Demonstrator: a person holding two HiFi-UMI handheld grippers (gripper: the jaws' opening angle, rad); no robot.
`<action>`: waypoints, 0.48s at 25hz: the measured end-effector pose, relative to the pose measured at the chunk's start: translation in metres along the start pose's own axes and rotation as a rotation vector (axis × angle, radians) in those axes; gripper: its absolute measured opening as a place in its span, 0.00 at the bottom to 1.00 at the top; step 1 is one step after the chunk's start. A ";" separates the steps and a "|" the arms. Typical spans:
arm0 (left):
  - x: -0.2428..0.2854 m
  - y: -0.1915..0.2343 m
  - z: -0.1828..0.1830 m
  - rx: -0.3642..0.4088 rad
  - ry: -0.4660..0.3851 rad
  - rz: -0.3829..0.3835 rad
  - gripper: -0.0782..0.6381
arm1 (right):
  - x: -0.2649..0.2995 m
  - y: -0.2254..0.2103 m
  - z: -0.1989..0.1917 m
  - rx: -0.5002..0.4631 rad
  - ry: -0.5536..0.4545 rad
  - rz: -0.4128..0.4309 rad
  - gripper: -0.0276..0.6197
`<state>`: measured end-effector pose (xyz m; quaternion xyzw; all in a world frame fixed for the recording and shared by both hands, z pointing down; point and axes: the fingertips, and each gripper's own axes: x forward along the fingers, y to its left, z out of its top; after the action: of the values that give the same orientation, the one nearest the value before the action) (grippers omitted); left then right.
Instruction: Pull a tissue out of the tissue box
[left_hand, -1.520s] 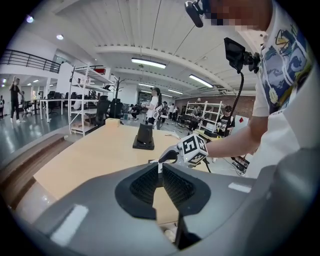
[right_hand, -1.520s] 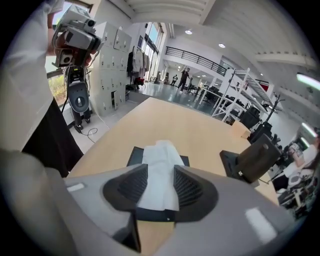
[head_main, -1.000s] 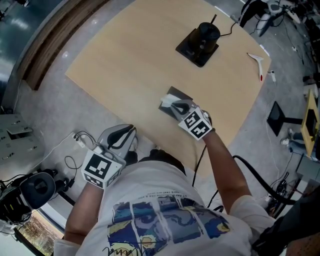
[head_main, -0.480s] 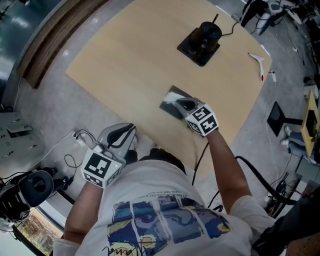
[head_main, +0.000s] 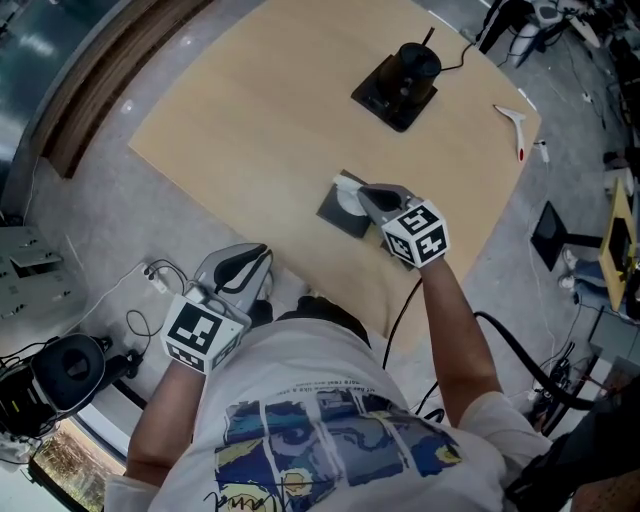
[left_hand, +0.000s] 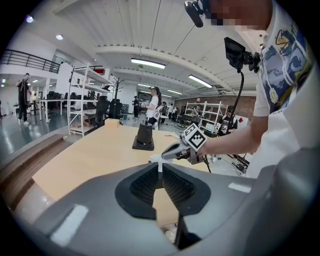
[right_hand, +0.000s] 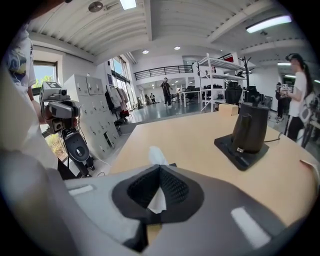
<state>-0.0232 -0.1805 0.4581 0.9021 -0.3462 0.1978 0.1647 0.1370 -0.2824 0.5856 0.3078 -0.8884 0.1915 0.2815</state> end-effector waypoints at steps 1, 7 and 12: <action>0.001 0.000 0.000 0.001 0.000 -0.001 0.15 | -0.002 -0.002 0.001 0.003 -0.002 -0.003 0.05; 0.003 -0.004 0.000 0.001 -0.002 -0.011 0.15 | -0.012 -0.008 0.004 0.006 -0.008 -0.018 0.05; 0.004 -0.002 0.003 0.002 -0.004 -0.016 0.15 | -0.016 -0.013 0.010 0.008 -0.014 -0.030 0.05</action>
<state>-0.0189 -0.1825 0.4568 0.9054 -0.3389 0.1951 0.1649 0.1517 -0.2902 0.5704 0.3233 -0.8850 0.1887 0.2768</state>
